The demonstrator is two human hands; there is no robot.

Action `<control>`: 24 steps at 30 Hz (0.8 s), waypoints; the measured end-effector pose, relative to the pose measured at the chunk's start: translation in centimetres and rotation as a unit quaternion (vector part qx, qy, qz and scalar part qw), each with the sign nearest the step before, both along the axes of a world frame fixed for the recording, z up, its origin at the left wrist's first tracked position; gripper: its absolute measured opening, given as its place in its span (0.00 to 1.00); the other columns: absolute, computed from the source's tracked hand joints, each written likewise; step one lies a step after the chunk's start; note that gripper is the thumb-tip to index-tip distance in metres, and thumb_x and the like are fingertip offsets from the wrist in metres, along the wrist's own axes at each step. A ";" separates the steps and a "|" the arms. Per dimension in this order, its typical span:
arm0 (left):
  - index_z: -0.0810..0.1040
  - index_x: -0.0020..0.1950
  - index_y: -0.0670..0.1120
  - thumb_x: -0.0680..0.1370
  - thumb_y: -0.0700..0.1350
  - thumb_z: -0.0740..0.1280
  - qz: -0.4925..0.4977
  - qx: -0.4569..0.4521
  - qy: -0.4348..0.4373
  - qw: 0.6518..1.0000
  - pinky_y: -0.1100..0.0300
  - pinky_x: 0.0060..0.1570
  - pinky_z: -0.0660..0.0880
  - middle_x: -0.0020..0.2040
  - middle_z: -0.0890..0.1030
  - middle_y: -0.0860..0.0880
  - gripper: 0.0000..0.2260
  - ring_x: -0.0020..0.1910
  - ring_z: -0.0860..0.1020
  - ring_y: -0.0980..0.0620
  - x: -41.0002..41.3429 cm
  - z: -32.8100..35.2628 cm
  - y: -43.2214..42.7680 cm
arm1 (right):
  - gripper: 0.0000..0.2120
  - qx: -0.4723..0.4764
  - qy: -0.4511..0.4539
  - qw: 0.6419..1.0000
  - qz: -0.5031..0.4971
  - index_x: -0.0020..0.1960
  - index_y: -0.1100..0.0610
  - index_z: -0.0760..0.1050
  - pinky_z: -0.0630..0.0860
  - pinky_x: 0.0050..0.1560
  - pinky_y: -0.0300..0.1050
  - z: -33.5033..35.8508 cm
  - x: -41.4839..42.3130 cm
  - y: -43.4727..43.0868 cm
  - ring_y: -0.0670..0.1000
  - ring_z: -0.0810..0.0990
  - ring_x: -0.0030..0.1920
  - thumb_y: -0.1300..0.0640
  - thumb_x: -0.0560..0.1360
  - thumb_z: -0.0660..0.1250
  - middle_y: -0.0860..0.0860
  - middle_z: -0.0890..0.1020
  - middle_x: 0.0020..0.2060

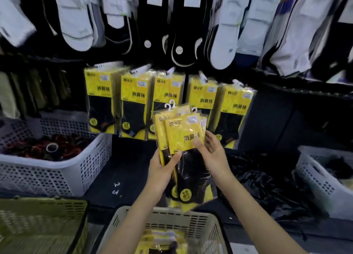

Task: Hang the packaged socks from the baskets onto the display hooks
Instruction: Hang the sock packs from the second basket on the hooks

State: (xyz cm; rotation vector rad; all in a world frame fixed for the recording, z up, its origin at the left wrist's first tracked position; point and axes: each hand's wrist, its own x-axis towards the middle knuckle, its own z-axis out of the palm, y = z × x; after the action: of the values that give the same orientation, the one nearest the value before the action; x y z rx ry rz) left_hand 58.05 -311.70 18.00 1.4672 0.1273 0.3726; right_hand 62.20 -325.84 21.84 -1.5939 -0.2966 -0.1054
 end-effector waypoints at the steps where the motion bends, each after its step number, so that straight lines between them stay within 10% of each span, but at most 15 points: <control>1: 0.77 0.51 0.58 0.71 0.51 0.72 -0.001 0.013 -0.012 1.000 0.77 0.38 0.73 0.44 0.83 0.65 0.10 0.44 0.80 0.67 0.3 0.7 0.0 | 0.19 0.011 -0.013 1.000 -0.002 0.61 0.44 0.68 0.72 0.56 0.32 0.5 0.1 0.0 0.32 0.76 0.53 0.51 0.73 0.70 0.37 0.76 0.55; 11: 0.78 0.49 0.57 0.61 0.60 0.74 -0.018 0.047 -0.049 0.998 0.77 0.36 0.73 0.44 0.83 0.65 0.19 0.45 0.81 0.65 2.6 3.6 0.3 | 0.17 0.076 0.008 0.997 -0.006 0.49 0.59 0.78 0.79 0.56 0.54 2.3 1.7 -1.4 0.57 0.83 0.51 0.52 0.65 0.75 0.56 0.85 0.46; 21: 0.71 0.66 0.45 0.73 0.57 0.67 0.114 0.056 -0.024 0.992 0.64 0.53 0.64 0.39 0.68 0.64 0.26 0.39 0.69 0.67 5.6 5.7 4.6 | 0.12 0.119 0.041 0.989 -0.076 0.60 0.56 0.77 0.70 0.68 0.57 4.2 7.6 -3.0 0.52 0.79 0.60 0.55 0.78 0.65 0.52 0.83 0.55; 24: 0.73 0.49 0.49 0.66 0.66 0.65 0.139 0.070 0.002 0.988 0.66 0.45 0.69 0.39 0.67 0.57 0.23 0.39 0.70 0.60 6.2 6.7 6.1 | 0.16 0.098 0.029 0.990 -0.094 0.65 0.54 0.73 0.66 0.70 0.53 5.4 10.1 -2.5 0.48 0.73 0.64 0.53 0.78 0.65 0.47 0.77 0.62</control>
State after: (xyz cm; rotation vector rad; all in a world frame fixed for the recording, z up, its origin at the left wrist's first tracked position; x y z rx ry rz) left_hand 64.29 -305.56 24.66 1.5919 0.3165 0.6150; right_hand 72.31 -328.38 27.20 -1.4234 -0.0872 -0.2264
